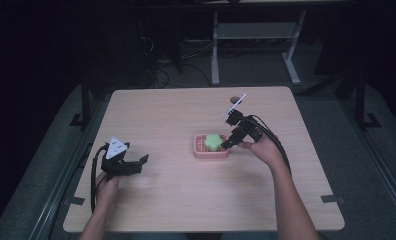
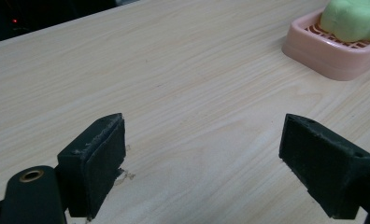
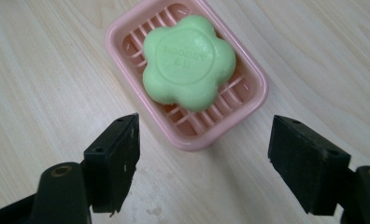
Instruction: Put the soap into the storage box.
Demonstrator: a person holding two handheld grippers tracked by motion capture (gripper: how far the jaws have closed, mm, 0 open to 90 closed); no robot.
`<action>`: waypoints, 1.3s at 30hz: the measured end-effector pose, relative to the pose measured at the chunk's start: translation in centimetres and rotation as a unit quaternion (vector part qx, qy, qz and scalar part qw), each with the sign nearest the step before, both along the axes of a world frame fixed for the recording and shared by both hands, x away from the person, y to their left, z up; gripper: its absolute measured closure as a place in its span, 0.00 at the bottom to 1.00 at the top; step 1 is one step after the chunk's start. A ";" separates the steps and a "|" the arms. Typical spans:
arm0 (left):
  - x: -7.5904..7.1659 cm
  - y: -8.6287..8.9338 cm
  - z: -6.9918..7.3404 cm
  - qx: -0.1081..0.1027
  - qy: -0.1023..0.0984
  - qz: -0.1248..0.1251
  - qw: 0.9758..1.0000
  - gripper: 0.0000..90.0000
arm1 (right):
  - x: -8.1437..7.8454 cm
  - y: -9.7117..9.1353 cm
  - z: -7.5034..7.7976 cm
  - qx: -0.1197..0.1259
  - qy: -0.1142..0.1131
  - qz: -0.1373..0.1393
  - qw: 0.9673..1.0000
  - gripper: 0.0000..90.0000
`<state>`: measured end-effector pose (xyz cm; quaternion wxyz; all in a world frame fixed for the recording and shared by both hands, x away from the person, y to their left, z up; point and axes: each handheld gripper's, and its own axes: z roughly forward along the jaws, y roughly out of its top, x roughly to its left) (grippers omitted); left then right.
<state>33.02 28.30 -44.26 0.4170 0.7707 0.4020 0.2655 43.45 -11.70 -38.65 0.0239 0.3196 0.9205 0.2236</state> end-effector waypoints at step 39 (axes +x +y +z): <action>0.0 0.0 0.0 0.004 0.001 0.002 1.000 0.16 | -3.4 -4.3 -0.4 0.012 0.000 -0.016 1.000 0.28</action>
